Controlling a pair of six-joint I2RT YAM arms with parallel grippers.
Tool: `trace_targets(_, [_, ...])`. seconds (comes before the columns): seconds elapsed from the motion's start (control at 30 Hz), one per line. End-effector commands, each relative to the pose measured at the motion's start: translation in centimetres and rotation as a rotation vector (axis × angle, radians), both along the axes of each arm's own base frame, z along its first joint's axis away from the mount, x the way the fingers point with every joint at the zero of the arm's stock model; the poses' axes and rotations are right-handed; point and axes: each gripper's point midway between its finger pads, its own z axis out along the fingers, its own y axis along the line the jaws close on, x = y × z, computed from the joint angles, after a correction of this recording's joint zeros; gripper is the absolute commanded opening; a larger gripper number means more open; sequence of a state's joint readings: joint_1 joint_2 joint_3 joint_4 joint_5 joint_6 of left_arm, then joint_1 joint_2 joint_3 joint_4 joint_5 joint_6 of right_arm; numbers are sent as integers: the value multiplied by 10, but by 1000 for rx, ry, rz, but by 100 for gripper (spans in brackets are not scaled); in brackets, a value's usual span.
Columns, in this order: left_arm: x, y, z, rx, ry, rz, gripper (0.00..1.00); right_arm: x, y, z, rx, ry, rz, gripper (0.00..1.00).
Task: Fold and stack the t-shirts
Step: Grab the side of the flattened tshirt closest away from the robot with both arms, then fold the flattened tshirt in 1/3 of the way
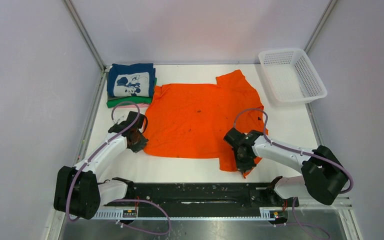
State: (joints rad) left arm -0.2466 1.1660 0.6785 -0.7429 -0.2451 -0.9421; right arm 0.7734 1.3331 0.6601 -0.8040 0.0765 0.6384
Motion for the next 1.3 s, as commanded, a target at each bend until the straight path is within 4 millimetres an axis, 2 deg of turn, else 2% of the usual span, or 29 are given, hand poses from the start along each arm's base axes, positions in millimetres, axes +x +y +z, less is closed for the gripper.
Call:
trace_targets(0.0, [20, -7, 21, -32, -62, -25, 0, 44, 7, 37, 1, -163, 25, 0])
trace_targets(0.2, [41, -8, 32, -45, -89, -24, 0, 83, 10, 71, 63, -206, 52, 0])
trace_targets(0.4, [76, -13, 41, -84, -97, -43, 0, 131, 14, 97, 115, -216, 41, 0])
trace_targets(0.5, [98, -13, 45, -94, -103, -44, 0, 157, 9, 103, 111, -220, 8, 0])
trace_targets(0.7, [133, -12, 40, -113, -72, -46, 0, 210, 9, 112, 136, -254, -31, 0])
trace_targets(0.83, [153, -5, 32, -101, -43, -29, 0, 249, 3, 107, 119, -253, -47, 2])
trace_targets(0.93, [171, 2, 23, -106, -17, -14, 0, 288, -9, 101, 82, -279, -85, 5])
trace_targets(1.0, [186, 2, 24, -127, -21, -21, 13, 313, -16, 90, 51, -285, -108, 14])
trace_targets(1.07, [193, 2, 27, -135, -22, -21, 43, 339, -20, 88, 38, -317, -128, 28])
trace_targets(1.1, [196, 3, 32, -132, -36, -19, 59, 349, -23, 90, 19, -330, -138, 49])
trace_targets(1.13, [196, 5, 39, -126, -50, -19, 91, 354, -27, 95, 0, -337, -138, 76])
trace_targets(1.17, [195, 7, 46, -117, -67, -19, 98, 358, -26, 101, -4, -345, -125, 97])
trace_targets(1.27, [185, 11, 66, -97, -103, -12, 99, 359, -24, 118, 21, -392, -124, 100])
